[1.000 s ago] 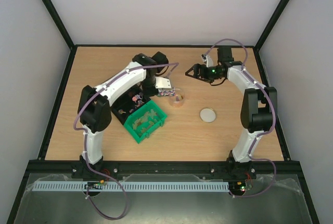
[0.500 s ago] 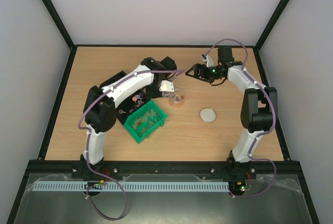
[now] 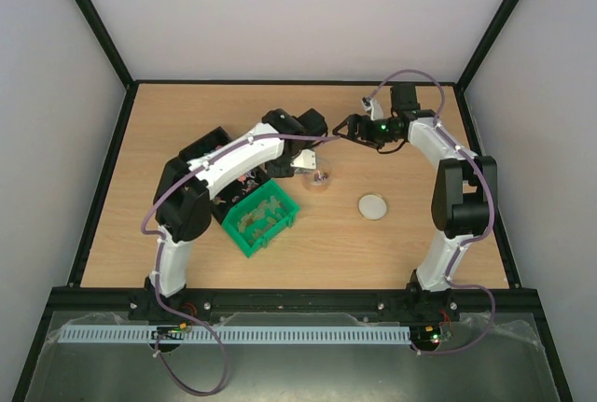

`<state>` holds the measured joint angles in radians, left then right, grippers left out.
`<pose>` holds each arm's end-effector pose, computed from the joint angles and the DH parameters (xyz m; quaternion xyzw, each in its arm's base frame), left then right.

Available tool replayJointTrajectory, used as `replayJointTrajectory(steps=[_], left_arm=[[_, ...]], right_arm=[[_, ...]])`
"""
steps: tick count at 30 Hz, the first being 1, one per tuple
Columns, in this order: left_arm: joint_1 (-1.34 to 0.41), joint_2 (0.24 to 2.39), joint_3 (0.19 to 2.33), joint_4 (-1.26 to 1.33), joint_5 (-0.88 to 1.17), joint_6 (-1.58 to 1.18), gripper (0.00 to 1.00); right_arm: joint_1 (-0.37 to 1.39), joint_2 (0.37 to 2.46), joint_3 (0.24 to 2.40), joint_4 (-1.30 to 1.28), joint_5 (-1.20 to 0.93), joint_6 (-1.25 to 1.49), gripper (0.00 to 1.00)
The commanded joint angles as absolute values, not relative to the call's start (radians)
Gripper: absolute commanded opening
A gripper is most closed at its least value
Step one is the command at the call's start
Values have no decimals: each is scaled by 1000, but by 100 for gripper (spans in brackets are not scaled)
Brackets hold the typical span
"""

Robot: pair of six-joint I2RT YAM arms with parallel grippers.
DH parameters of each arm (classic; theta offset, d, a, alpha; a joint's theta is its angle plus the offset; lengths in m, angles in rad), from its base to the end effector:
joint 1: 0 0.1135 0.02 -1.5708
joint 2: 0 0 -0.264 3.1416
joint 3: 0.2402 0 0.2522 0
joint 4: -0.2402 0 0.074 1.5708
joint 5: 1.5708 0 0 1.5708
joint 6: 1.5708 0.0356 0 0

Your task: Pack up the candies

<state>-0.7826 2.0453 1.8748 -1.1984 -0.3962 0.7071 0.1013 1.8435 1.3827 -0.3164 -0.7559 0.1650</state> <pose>0.3030 -0.2819 0.2612 0.6466 0.7306 0.1919 0.1061 0.4039 0.0656 0.2425 -0.1152 0.8613 0.3850 0.3108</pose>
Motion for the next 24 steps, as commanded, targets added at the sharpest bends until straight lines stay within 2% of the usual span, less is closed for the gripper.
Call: replayJointTrajectory(steps=[1, 16, 24], left_arm=[[-809, 2053, 1900, -1206, -498, 708, 2], [-846, 2042, 1896, -1178, -618, 743, 2], [-816, 1959, 1896, -1180, -429, 685, 2]], right_arm=[[92, 1820, 1382, -333, -781, 169, 99], [89, 1819, 1381, -334, -791, 167, 99], [87, 1806, 1378, -328, -810, 173, 99]])
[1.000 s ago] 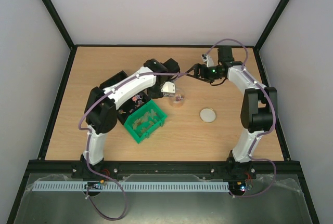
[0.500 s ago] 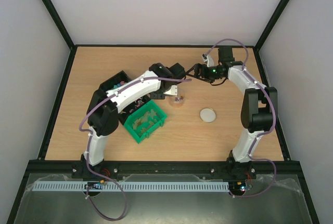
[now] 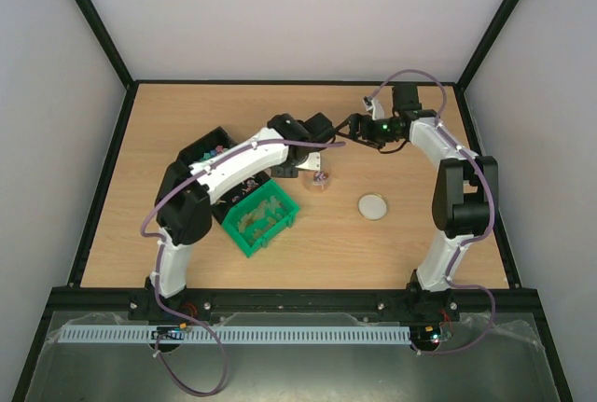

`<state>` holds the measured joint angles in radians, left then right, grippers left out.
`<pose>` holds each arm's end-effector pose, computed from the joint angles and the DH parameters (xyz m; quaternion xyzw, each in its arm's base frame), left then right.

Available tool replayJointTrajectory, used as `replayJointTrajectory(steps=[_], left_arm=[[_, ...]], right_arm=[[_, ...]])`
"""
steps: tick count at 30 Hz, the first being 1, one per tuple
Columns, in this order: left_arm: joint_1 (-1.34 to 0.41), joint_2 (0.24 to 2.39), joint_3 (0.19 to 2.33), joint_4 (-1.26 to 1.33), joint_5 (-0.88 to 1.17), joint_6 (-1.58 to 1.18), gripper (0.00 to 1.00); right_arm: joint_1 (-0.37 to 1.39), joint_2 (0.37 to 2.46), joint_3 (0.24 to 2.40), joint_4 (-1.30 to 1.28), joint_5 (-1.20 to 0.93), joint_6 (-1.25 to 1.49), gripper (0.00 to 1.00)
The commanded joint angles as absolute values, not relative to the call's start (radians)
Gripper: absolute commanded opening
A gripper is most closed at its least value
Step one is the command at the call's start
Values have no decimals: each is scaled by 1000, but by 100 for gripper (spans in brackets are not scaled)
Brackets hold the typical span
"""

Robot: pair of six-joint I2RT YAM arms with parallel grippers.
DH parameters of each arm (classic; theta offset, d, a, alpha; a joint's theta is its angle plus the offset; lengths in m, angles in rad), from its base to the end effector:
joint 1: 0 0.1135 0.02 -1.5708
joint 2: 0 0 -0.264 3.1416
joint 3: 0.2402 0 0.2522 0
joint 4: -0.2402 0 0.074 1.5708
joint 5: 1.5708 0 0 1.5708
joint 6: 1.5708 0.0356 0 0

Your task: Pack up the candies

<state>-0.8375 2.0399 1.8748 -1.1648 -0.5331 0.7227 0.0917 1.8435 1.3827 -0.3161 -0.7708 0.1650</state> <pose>0.2918 -0.2968 0.2663 0.6511 0.7030 0.2544 0.1307 0.4042 0.0621 0.2428 -0.1139 0.8593 0.3897 0.3109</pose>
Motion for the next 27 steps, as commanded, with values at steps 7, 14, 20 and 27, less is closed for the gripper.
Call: replayJointTrajectory(steps=[7, 14, 20, 27], left_arm=[[-647, 1787, 1825, -1252, -144, 596, 2], [-432, 1602, 1659, -1296, -12, 571, 2], [-304, 1445, 1475, -1298, 67, 542, 2], [-283, 1315, 1313, -1299, 68, 459, 2]], right_arm=[[105, 1783, 1369, -302, -814, 203, 100], [195, 1774, 1389, -304, -766, 187, 99], [288, 1794, 1425, -307, -732, 174, 98], [389, 1872, 1539, -348, -672, 158, 95]])
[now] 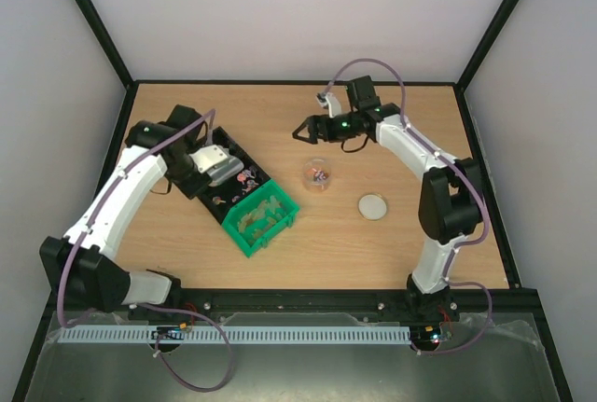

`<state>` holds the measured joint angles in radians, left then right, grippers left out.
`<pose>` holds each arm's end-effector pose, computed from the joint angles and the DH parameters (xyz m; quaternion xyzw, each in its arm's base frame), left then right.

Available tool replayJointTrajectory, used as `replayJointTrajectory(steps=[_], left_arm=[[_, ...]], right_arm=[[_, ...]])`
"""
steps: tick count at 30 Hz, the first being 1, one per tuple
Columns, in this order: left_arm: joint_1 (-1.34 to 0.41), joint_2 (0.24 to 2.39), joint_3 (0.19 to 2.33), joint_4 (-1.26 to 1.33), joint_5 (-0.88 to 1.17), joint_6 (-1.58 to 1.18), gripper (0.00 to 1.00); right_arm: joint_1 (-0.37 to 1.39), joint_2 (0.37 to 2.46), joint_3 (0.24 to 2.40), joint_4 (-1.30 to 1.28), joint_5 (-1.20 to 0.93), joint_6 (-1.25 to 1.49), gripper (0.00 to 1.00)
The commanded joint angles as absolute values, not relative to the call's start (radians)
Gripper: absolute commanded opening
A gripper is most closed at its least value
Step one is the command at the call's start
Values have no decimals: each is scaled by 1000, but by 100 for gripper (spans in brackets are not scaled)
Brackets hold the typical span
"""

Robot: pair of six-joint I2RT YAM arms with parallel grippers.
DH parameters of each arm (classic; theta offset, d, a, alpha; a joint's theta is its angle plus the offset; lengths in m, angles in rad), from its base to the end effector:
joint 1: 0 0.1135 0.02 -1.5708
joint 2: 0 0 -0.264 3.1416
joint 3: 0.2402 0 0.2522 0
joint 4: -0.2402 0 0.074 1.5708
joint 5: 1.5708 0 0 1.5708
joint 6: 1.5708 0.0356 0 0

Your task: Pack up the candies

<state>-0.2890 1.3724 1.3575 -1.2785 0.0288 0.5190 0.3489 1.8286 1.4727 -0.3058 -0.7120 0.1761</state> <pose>0.2334 -0.0705 0.3233 0.3911 0.9098 0.0017 0.1390 0.3844 0.1646 0.2776 -0.2251 0.8258 0.4092 0.3162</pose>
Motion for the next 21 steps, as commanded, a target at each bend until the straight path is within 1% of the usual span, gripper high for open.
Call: replayJointTrajectory(steps=[1, 4, 9, 13, 21], left_arm=[[-283, 1308, 1300, -1299, 69, 453, 2], [-283, 1310, 1256, -1300, 75, 439, 2], [-282, 1370, 1217, -1300, 66, 411, 2], [-278, 1424, 1214, -1300, 49, 398, 2], [-275, 1544, 1232, -1301, 1, 383, 2]], right_arm=[[402, 1881, 1549, -349, -662, 156, 95], [439, 1918, 1578, -354, -640, 154, 95], [497, 1967, 1645, -368, -604, 149, 94], [543, 1989, 1659, -346, -576, 154, 91], [610, 2052, 1672, -283, -567, 191, 75]])
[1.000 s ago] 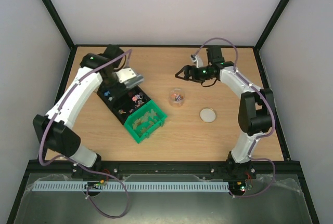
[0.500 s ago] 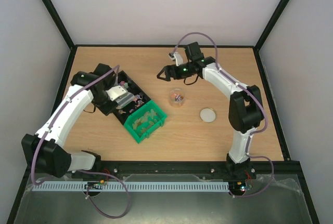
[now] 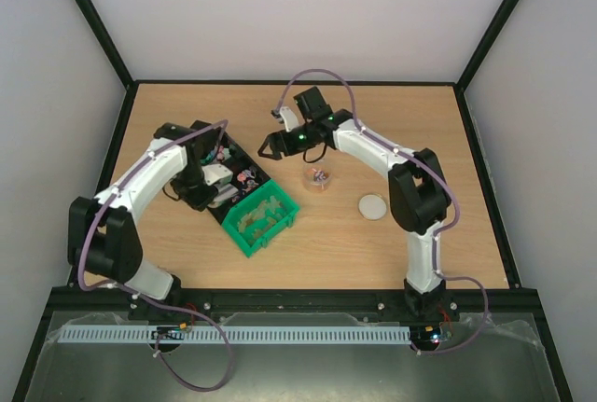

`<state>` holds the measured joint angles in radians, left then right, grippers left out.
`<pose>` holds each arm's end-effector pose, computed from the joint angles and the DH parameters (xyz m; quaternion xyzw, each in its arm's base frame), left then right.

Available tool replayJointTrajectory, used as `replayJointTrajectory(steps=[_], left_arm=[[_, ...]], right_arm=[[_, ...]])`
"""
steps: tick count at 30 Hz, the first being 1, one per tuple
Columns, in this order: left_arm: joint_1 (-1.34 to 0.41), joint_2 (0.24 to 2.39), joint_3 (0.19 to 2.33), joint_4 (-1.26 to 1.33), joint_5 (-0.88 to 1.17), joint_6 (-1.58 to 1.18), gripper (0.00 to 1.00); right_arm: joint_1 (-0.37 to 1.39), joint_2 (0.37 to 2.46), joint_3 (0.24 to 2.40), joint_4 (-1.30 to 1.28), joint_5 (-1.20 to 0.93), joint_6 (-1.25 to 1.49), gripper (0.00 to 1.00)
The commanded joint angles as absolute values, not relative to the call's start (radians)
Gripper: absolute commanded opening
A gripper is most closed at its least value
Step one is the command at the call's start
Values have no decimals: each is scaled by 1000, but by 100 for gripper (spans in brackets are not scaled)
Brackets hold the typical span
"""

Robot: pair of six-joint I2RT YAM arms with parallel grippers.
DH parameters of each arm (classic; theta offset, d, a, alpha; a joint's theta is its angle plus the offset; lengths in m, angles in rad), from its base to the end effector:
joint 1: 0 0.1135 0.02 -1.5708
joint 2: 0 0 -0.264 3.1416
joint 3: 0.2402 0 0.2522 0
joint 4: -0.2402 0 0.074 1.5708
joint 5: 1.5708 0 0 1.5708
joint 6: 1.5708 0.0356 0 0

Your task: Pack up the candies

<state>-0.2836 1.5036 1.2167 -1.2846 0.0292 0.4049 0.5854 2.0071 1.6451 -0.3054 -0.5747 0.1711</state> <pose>0.2437 -0.0721 0.2555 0.3375 0.9412 -0.0146 0.0005 0.3756 0.2722 0.2578 -0.2985 0.8189 0.3915 0.2948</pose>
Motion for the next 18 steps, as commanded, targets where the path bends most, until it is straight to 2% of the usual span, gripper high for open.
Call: replayJointTrajectory(steps=[1, 7, 10, 13, 18], left_arm=[[-275, 1559, 1237, -1300, -7, 381, 2], [-275, 1648, 1276, -1301, -37, 374, 2], [-275, 1686, 1289, -1301, -48, 374, 2], [-275, 1726, 1310, -1301, -70, 373, 2], [-277, 1786, 1350, -1300, -91, 364, 2]], right_arm=[[617, 2060, 1673, -274, -567, 195, 74], [655, 2096, 1670, -219, -559, 226, 70], [666, 2113, 1666, -206, -566, 233, 66], [674, 2122, 1654, -194, -574, 235, 60], [678, 2139, 1634, -178, -606, 250, 45]])
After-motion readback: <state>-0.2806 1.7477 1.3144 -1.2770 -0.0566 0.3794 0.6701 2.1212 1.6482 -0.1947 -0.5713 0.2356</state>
